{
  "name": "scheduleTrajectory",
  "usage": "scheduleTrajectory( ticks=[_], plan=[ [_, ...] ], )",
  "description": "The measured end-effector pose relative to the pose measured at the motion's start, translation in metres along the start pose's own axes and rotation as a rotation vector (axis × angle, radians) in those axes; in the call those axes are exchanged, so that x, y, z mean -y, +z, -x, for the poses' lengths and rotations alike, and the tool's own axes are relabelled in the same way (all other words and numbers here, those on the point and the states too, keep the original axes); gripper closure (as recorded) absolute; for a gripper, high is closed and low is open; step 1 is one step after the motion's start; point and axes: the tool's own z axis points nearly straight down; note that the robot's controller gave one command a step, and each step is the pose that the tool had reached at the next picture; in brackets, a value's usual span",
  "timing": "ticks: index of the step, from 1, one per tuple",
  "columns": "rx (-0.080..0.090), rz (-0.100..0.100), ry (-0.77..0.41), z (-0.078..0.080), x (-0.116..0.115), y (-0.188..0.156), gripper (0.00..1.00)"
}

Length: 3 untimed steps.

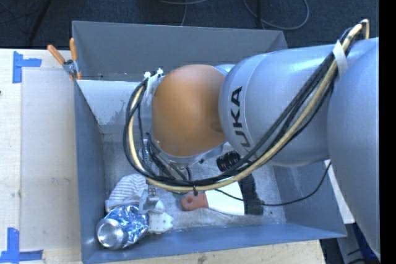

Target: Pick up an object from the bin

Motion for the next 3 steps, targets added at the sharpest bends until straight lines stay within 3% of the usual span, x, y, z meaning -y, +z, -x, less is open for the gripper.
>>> scheduleTrajectory(
  ticks=[1,2,3],
  plan=[
    [0.001,-0.001,-0.285,0.0268,-0.0255,0.1083,1.0],
    [0.031,0.01,-0.279,0.0324,-0.0267,0.1088,0.0],
    [0.001,0.004,-0.282,0.026,-0.0271,0.1086,1.0]
  ],
)
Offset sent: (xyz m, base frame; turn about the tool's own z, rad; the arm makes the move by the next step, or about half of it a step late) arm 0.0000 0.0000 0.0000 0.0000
